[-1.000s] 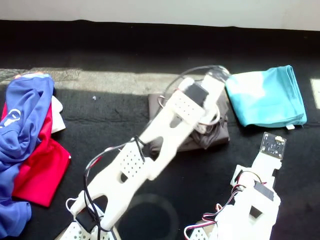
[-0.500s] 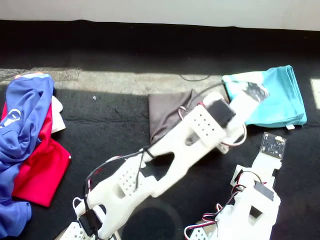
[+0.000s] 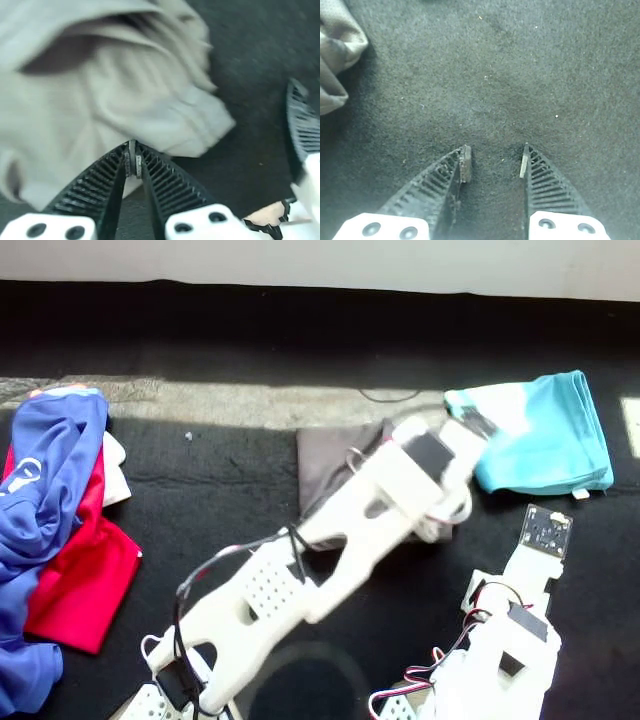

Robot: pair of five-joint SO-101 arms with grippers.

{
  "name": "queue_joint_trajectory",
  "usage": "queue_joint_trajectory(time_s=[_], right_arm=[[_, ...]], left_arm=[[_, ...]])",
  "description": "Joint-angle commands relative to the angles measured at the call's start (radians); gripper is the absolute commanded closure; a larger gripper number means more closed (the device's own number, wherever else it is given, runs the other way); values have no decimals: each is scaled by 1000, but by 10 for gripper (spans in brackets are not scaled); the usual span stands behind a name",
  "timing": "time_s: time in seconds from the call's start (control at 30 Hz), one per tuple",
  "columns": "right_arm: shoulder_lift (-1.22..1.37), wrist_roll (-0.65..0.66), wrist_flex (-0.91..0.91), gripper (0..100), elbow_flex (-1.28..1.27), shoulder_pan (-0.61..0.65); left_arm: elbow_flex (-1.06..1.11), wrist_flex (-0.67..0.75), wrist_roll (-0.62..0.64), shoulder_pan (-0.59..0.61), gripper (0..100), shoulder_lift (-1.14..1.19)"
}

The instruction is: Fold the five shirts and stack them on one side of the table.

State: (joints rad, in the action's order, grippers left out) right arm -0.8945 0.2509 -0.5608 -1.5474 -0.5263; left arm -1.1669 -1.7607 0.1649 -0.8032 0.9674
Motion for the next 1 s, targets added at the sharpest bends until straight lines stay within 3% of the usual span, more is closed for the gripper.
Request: queue_joint_trajectory(time_s=[0.0,0.23,0.37,0.57,0.97], right_arm=[[-1,-9,15,815,-7,-38],[-1,-9,15,815,-7,-38],[-1,-9,15,815,-7,-38],[-1,-9,15,815,-7,-38],[-1,-9,15,815,-7,-38]], left_arm=[[-12,-14,3,-82,991,-12],[-22,-12,0,-35,991,-140],[-19,21,0,108,991,-205],[-21,137,5,300,991,-93],[-105,267,5,246,991,104]])
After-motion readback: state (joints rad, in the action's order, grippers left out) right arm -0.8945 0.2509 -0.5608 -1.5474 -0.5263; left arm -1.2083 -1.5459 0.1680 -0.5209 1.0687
